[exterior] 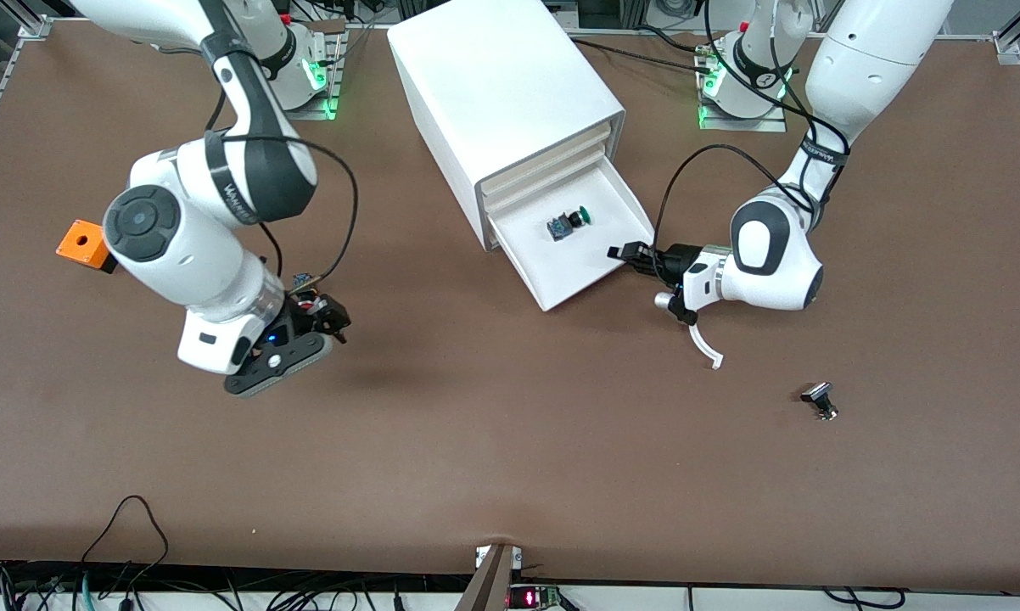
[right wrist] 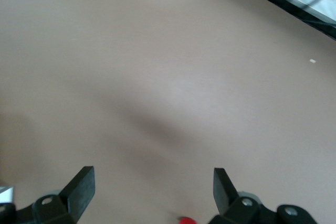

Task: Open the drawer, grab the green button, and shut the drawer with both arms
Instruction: 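Reach the right gripper into the open drawer while the left gripper withdraws, then grasp the green push button inside the drawer with the right gripper, then lift the green button out of the drawer with the right gripper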

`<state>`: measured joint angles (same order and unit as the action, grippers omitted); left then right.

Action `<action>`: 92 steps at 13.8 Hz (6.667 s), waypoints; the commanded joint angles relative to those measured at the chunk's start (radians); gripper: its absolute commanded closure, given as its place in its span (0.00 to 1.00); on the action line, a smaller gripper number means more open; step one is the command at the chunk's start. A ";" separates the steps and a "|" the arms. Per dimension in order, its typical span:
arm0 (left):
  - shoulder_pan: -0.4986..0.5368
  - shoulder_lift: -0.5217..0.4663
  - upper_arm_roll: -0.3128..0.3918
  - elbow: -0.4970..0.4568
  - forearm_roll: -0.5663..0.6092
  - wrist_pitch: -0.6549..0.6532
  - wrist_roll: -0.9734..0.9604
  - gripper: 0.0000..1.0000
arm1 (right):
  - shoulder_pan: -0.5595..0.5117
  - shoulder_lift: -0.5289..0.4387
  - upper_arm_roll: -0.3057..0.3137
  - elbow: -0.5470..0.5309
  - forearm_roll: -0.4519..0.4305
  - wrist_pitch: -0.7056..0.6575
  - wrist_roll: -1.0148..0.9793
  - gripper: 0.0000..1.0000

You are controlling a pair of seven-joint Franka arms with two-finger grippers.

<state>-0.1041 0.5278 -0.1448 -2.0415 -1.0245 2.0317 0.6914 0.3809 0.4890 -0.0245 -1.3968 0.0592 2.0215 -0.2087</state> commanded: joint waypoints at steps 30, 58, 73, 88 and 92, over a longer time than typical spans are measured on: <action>0.204 -0.512 0.106 0.400 1.132 -0.344 -0.366 0.00 | 0.458 0.370 0.198 0.257 -0.295 0.083 -0.627 0.00; 0.198 -0.471 0.140 0.452 1.112 -0.380 -0.366 0.00 | 0.566 0.434 0.146 0.248 -0.403 0.148 -0.401 0.63; 0.192 -0.394 0.131 0.440 1.101 -0.403 -0.349 0.00 | 0.317 0.154 0.040 0.233 -0.172 0.036 -0.295 0.63; 0.149 -0.309 -0.007 0.181 0.909 -0.030 -0.858 0.00 | 0.026 0.128 -0.078 -0.206 -0.090 0.210 -0.170 0.63; 0.097 -0.269 -0.044 0.127 0.926 0.071 -1.046 0.00 | -0.037 0.103 -0.078 -0.376 -0.084 0.400 -0.286 0.63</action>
<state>0.0084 0.2501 -0.1763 -1.8855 -0.1086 2.0489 -0.2930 0.3818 0.6570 -0.1186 -1.6470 -0.0144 2.3334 -0.4304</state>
